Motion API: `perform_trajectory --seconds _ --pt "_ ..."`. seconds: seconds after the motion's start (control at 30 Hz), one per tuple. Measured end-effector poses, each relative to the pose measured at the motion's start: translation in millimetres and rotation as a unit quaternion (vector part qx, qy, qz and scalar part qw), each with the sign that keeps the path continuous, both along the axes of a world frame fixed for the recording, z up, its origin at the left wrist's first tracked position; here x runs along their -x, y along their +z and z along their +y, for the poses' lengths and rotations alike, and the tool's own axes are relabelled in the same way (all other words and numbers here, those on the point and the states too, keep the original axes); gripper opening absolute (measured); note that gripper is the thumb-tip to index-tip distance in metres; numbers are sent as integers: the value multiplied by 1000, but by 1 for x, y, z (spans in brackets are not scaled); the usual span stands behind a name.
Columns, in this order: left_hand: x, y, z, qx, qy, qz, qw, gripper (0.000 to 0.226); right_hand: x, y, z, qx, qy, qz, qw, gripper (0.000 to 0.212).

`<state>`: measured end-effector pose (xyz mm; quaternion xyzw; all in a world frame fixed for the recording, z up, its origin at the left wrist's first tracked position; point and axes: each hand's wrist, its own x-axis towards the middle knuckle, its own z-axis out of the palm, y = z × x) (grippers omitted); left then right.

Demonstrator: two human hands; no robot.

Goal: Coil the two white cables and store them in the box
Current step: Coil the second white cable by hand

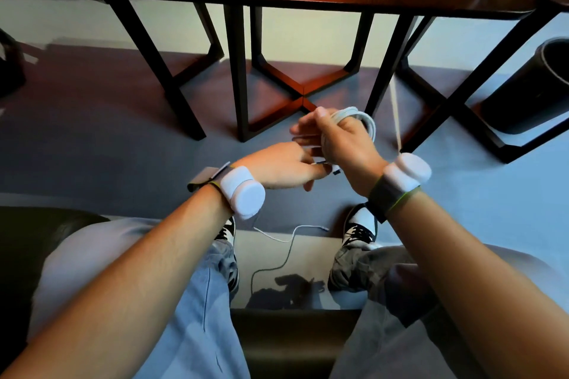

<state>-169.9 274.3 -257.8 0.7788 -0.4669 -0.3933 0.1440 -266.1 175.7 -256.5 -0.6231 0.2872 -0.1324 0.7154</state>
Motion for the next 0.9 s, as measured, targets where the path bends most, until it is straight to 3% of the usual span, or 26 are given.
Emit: perform_trajectory --seconds 0.13,0.2,0.27,0.37,0.43,0.63,0.9 --pt "-16 6 6 46 33 -59 997 38 4 -5 4 223 136 126 957 47" --pt "-17 9 8 87 69 -56 992 29 4 -2 5 158 125 157 967 50" --pt "-24 14 7 159 136 3 978 23 3 2 3 65 121 159 978 52" --pt "-37 26 9 247 190 85 946 17 5 9 -5 9 139 153 978 54" --pt "-39 31 11 275 193 124 933 6 7 15 -10 -27 161 123 979 55" --pt "-16 25 8 342 166 210 901 6 12 20 -5 -182 268 19 946 63" --pt "-7 27 6 327 119 319 881 23 15 23 -4 -240 239 -70 938 52"
